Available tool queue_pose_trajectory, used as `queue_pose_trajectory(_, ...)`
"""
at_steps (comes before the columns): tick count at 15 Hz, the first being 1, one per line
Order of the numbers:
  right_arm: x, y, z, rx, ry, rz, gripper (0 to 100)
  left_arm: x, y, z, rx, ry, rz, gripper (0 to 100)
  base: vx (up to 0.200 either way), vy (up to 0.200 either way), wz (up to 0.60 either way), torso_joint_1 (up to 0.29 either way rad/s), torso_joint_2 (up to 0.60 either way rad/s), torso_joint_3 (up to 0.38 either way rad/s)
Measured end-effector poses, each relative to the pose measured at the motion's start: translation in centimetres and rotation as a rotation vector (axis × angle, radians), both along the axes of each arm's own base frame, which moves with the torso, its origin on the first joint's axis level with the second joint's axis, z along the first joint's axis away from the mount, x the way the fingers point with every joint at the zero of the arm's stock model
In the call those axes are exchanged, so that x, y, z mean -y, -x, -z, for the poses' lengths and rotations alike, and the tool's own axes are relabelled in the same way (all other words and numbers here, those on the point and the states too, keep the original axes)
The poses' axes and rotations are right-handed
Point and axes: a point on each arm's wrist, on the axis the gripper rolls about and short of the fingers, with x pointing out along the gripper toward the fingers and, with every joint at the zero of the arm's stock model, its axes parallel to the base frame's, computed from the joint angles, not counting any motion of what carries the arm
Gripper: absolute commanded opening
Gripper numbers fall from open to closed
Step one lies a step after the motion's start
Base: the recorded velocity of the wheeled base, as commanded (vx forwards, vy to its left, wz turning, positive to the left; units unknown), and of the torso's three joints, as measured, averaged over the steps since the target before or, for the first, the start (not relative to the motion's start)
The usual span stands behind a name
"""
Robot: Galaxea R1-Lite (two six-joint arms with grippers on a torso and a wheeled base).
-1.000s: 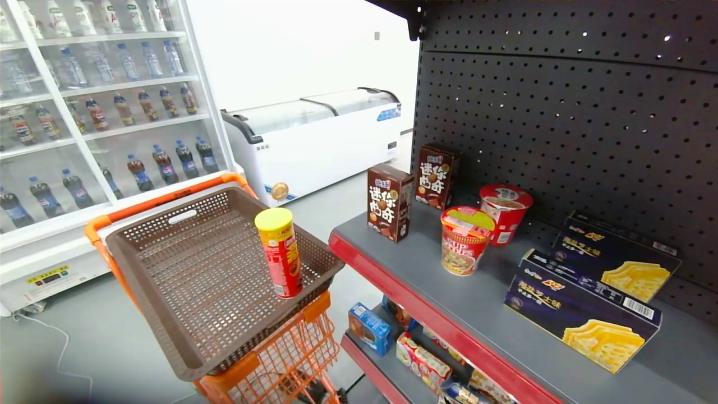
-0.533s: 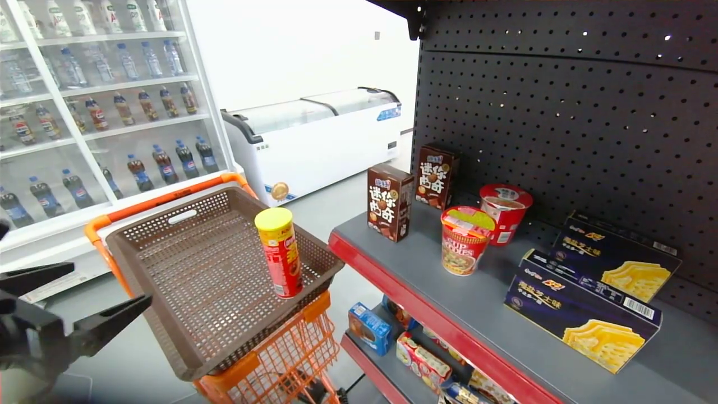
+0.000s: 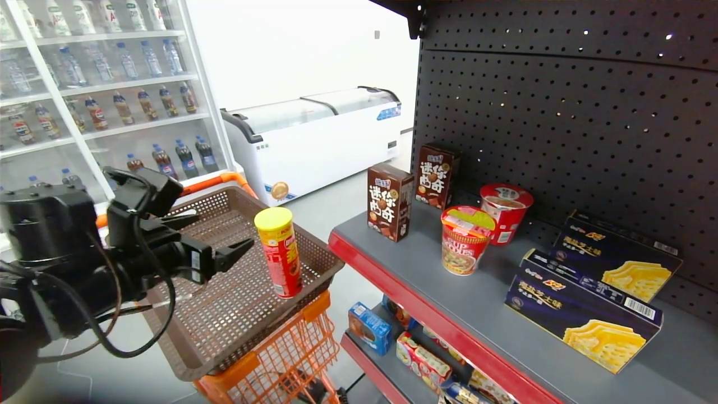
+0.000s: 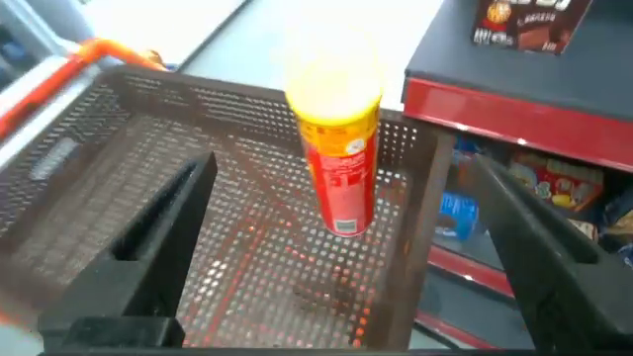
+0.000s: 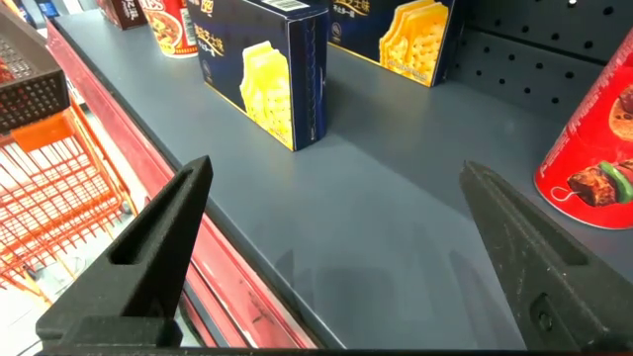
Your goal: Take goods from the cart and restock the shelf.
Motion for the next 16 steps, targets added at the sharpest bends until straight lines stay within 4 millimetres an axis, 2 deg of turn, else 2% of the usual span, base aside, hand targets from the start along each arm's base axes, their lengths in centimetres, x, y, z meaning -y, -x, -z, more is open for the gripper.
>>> queue_pose_trajectory(4,0.0,0.0,0.0,0.000,0.000,-0.001,100,1.1,-3.7,3.6,-0.049,0.008,0.021,100,0.000,0.000,0.00,0.000,0.00,0.000)
queue_pose_trajectory(7,0.0,0.0,0.0,0.000,0.000,0.000,100,1.4,-5.4,5.7,-0.069,0.028,0.017,100,0.000,0.000,0.00,0.000,0.00,0.000)
queue_pose_trajectory(16,0.0,0.0,0.0,0.000,0.000,-0.001,100,2.1,-9.6,9.3,-0.102,0.014,0.018,100,0.000,0.000,0.00,0.000,0.00,0.000)
